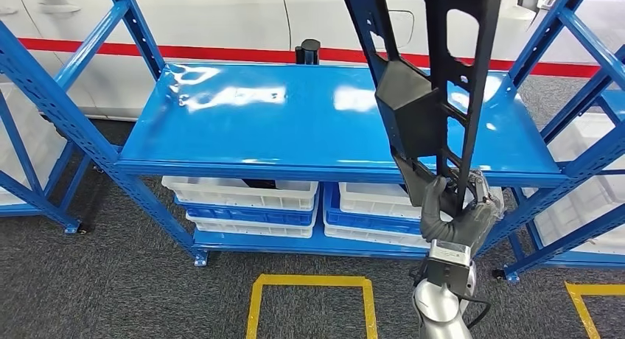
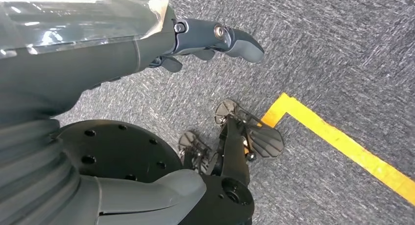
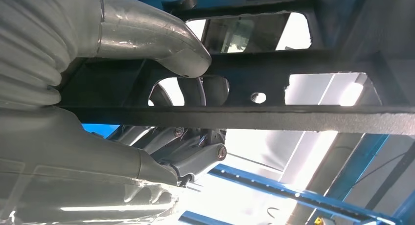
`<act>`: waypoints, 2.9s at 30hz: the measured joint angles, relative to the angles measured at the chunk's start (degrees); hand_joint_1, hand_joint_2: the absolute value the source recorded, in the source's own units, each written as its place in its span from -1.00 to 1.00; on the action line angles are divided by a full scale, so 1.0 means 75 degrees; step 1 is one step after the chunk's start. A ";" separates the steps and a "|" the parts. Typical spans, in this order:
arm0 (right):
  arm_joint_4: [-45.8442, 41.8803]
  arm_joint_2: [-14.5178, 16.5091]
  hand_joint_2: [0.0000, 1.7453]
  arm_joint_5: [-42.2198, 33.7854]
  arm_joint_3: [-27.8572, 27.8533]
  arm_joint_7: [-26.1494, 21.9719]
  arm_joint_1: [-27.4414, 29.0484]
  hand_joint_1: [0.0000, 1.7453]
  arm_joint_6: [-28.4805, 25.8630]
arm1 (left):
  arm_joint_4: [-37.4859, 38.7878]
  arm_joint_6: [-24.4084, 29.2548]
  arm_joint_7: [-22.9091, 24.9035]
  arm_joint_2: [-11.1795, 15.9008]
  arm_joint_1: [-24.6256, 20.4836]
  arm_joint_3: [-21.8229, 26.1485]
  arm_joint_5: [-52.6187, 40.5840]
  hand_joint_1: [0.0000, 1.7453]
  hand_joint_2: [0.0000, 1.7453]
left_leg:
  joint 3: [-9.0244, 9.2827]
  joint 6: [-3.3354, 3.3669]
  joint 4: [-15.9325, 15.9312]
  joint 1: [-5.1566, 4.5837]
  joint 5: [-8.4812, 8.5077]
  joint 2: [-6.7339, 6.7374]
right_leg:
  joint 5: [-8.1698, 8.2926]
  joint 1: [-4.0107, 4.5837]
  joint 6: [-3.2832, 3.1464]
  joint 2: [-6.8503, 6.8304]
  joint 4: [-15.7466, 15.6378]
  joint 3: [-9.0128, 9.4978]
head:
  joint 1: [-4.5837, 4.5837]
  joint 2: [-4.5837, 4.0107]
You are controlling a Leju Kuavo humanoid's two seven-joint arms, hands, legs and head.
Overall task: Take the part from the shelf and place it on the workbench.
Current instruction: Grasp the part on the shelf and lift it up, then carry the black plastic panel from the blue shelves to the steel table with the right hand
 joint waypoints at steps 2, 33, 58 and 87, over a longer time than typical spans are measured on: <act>0.0000 -0.0009 1.00 0.0009 0.0002 -0.0003 0.0011 1.00 -0.0001 | 0.0000 0.0000 0.0005 0.0001 0.0000 -0.0005 0.0000 -1.00 1.00 | -0.0028 -0.0075 0.0009 -0.0010 0.0068 -0.0003 | 0.0016 0.0041 -0.0077 0.0022 -0.0051 -0.0032 | -0.0008 0.0001; 0.0202 -0.0106 1.00 -0.0108 0.0117 -0.0003 -0.0131 1.00 0.0047 | 0.0003 -0.0456 -0.0043 0.0021 0.0029 -0.0018 -0.0037 -1.00 1.00 | -0.0052 -0.0020 0.0017 -0.0050 0.0045 0.0023 | -0.0024 0.0035 -0.0002 -0.0003 -0.0106 0.0062 | 0.0019 0.0000; 0.0372 -0.0085 1.00 -0.0483 0.0177 -0.0319 -0.0315 1.00 0.0206 | -0.0085 -0.0230 -0.0172 -0.0166 -0.0212 0.0228 0.0000 -1.00 1.00 | 0.0111 0.0179 -0.0076 -0.0012 -0.0114 0.0027 | -0.0397 -0.0013 0.0060 -0.0020 0.2115 -0.1360 | 0.0030 -0.0001; 0.0382 -0.0178 1.00 -0.0425 0.0114 -0.0474 -0.0117 1.00 0.0085 | -0.0103 -0.1462 -0.0093 0.0396 0.0031 0.0005 -0.0401 -1.00 1.00 | 0.0174 0.0148 -0.0092 0.0030 -0.0136 -0.0242 | -0.0737 0.0010 -0.0190 -0.0059 0.2230 -0.1358 | 0.0017 -0.0001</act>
